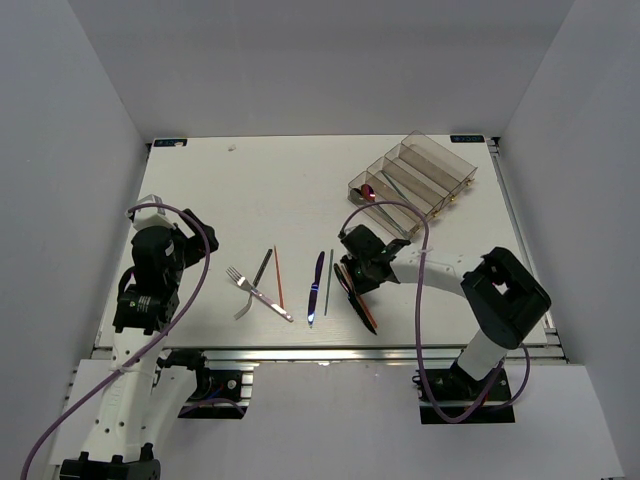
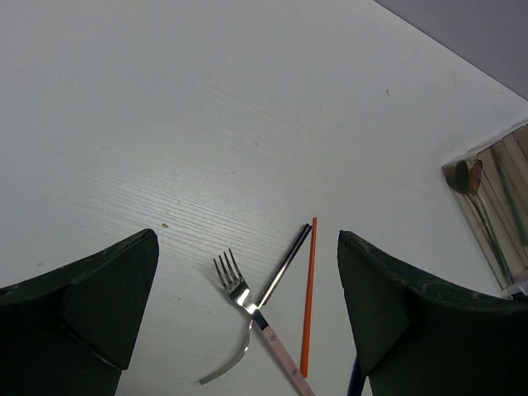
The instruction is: Sort the eating utensils into containers
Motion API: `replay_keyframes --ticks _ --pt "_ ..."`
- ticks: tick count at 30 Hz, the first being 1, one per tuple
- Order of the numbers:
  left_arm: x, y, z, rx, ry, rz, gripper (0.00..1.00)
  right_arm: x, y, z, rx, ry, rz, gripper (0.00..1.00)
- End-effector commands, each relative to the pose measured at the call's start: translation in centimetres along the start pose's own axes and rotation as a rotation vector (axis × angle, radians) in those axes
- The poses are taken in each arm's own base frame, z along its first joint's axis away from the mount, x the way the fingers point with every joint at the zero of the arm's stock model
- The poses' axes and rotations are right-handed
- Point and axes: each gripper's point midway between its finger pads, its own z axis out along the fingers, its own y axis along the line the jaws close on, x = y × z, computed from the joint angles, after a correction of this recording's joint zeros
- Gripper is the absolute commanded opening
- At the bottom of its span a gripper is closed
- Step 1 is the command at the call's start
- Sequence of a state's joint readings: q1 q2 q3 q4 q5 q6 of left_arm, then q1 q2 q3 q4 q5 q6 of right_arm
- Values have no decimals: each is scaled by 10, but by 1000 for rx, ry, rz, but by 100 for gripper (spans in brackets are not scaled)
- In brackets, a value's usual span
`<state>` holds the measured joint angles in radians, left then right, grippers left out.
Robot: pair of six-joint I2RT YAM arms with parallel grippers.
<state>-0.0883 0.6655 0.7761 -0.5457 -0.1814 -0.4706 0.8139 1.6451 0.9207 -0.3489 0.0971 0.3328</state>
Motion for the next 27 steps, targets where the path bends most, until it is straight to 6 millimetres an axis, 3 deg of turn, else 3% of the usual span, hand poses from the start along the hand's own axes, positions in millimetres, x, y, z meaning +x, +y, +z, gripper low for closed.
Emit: replay_keyframes --ticks 1,7,10,13,16,18,21,23,25,26,27 --pt "-2 -3 -2 18 -11 7 98 -3 0 4 18 5 -10 22" --pt "-2 -3 -3 22 -14 8 98 8 -11 10 78 58 -31 20" --pt "-3 -3 -4 21 -19 5 98 20 -23 13 151 103 -66 0" --pt "-3 -2 -4 19 -19 6 98 10 -20 6 133 60 -71 0" --pt "-2 -3 -3 24 -13 6 98 -32 -14 -24 105 -80 -92 0" --pt "-2 -3 -3 24 -15 8 98 -60 -22 -47 120 -157 -94 0" --pt "-2 -3 -3 21 -13 8 98 -104 -57 -75 176 -217 -124 0" --pt "-2 -3 -3 20 -13 7 98 -141 -94 -86 255 -280 -143 0" --pt "-1 -3 -1 19 -9 8 98 -165 -131 -93 344 -297 -247 0" --pt "-1 -3 -2 20 -7 9 98 -173 -141 -86 358 -284 -278 0" --pt "-1 -3 -1 19 -5 11 98 -199 -150 -98 385 -323 -342 0"
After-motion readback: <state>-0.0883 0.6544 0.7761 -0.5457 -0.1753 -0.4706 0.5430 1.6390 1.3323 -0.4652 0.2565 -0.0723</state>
